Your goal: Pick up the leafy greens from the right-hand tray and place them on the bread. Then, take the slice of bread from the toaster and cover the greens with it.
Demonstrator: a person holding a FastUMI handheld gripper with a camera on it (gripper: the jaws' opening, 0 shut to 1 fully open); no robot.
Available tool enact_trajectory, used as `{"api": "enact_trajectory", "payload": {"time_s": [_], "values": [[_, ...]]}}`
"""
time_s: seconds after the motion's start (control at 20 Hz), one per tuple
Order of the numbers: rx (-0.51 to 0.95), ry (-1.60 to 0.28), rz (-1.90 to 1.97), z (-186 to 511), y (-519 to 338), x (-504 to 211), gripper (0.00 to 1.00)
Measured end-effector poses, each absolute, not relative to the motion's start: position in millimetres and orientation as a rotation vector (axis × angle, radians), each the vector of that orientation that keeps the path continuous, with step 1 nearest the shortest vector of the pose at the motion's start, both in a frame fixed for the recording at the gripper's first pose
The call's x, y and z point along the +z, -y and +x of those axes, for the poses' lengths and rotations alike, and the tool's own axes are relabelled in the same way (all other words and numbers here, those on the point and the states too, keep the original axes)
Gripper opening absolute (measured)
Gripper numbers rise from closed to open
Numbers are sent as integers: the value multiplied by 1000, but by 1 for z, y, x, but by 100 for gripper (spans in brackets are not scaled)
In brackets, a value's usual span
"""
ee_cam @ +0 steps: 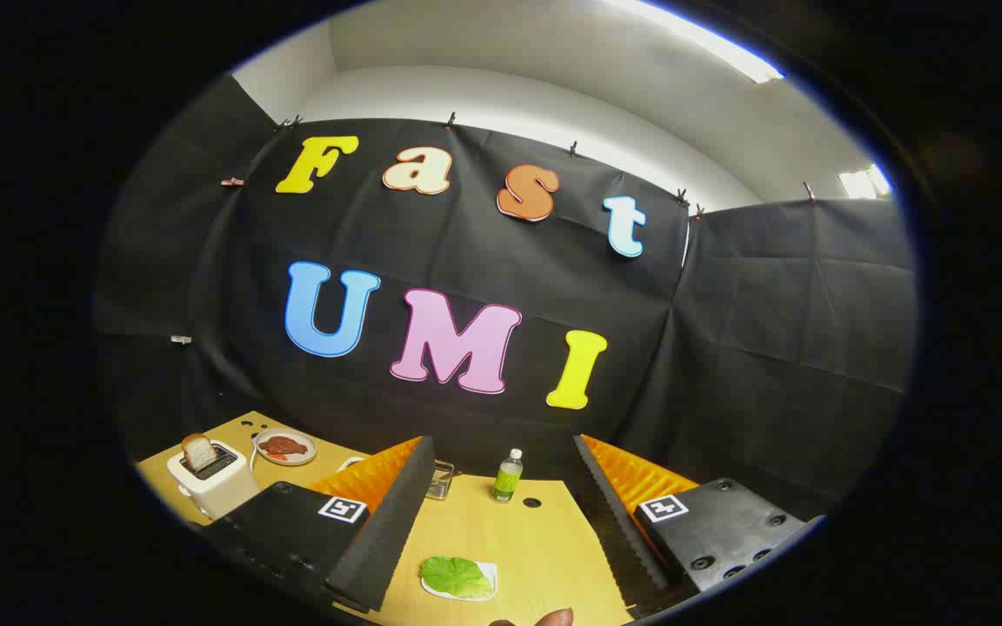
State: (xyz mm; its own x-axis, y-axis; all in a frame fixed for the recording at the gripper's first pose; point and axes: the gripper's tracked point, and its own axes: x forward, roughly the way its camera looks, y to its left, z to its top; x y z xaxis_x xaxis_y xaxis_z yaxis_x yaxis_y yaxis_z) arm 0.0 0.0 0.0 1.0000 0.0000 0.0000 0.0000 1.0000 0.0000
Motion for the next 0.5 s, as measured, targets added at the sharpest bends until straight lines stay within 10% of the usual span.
{"api": "enact_trajectory", "payload": {"time_s": [0.5], "values": [[21, -35, 59, 3, -8, -14, 97]]}}
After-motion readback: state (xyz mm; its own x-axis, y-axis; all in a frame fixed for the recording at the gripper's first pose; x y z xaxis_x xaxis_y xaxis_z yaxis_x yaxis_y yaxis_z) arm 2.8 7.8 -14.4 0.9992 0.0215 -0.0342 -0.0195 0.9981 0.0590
